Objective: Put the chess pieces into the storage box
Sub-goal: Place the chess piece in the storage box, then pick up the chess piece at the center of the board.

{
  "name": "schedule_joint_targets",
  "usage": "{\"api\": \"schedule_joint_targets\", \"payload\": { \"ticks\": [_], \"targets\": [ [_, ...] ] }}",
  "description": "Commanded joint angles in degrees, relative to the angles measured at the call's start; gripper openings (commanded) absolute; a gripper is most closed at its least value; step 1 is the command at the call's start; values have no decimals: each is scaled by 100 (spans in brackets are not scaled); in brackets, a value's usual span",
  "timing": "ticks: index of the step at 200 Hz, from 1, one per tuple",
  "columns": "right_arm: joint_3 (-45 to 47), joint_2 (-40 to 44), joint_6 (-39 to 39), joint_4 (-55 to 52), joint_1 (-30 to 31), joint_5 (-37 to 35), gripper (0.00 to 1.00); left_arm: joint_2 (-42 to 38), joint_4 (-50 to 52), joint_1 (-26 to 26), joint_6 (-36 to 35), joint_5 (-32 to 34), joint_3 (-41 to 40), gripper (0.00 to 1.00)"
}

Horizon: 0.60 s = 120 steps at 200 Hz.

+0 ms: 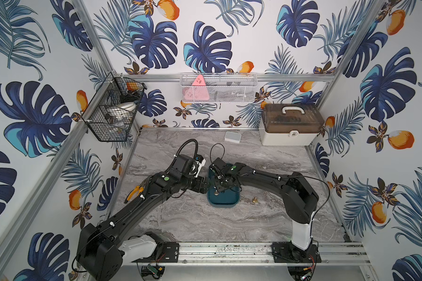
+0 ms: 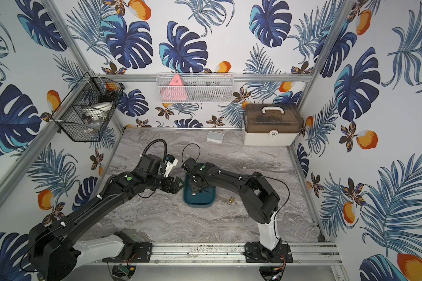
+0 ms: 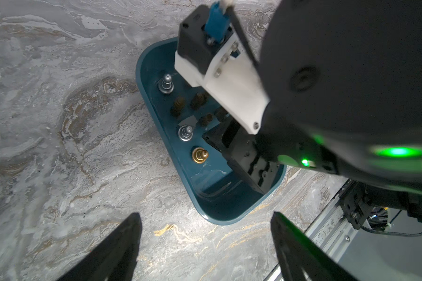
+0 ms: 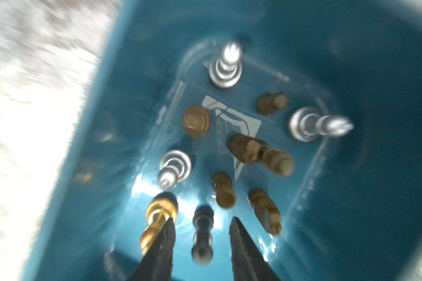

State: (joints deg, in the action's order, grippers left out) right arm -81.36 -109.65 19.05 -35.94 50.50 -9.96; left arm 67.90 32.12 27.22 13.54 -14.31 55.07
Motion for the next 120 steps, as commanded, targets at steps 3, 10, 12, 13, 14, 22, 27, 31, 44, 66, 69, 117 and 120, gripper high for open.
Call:
{"api": "schedule_joint_targets", "payload": {
  "ticks": [3, 10, 12, 13, 14, 22, 27, 31, 44, 66, 69, 117, 120],
  "targets": [
    [-1, 360, 37, -197, 4, 14, 43, -41, -212, -10, -3, -62, 26, 86],
    [37, 505, 59, -226, 4, -25, 43, -35, -239, -9, -1, -90, 38, 86],
    [51, 552, 67, -239, 1, -37, 43, -32, -247, -7, -1, -97, 41, 87],
    [60, 573, 70, -243, -2, -48, 43, -27, -253, -7, -1, -98, 44, 87],
    [64, 587, 71, -249, -3, -54, 43, -25, -251, -7, -1, -94, 46, 86],
    [121, 775, 102, -292, -31, -92, 43, 0, -274, -12, 33, -86, 86, 86],
    [172, 889, 127, -322, -60, -103, 44, 25, -289, -8, 42, -105, 118, 86],
    [224, 989, 152, -333, -101, -96, 44, 44, -299, -5, 35, -120, 147, 86],
    [427, 1345, 240, -368, -312, 5, 44, 143, -287, 71, 6, -73, 291, 85],
    [883, 1936, 326, -418, -852, 268, 44, 383, -68, 497, -256, 324, 644, 84],
    [942, 2004, 334, -440, -933, 297, 44, 418, -27, 565, -302, 402, 704, 84],
    [1570, 2616, 213, -970, -1727, 331, 44, 1215, 419, 1790, -912, 922, 1337, 84],
    [1584, 2635, 213, -988, -1721, 338, 44, 1246, 428, 1848, -948, 941, 1344, 84]
  ]
}}
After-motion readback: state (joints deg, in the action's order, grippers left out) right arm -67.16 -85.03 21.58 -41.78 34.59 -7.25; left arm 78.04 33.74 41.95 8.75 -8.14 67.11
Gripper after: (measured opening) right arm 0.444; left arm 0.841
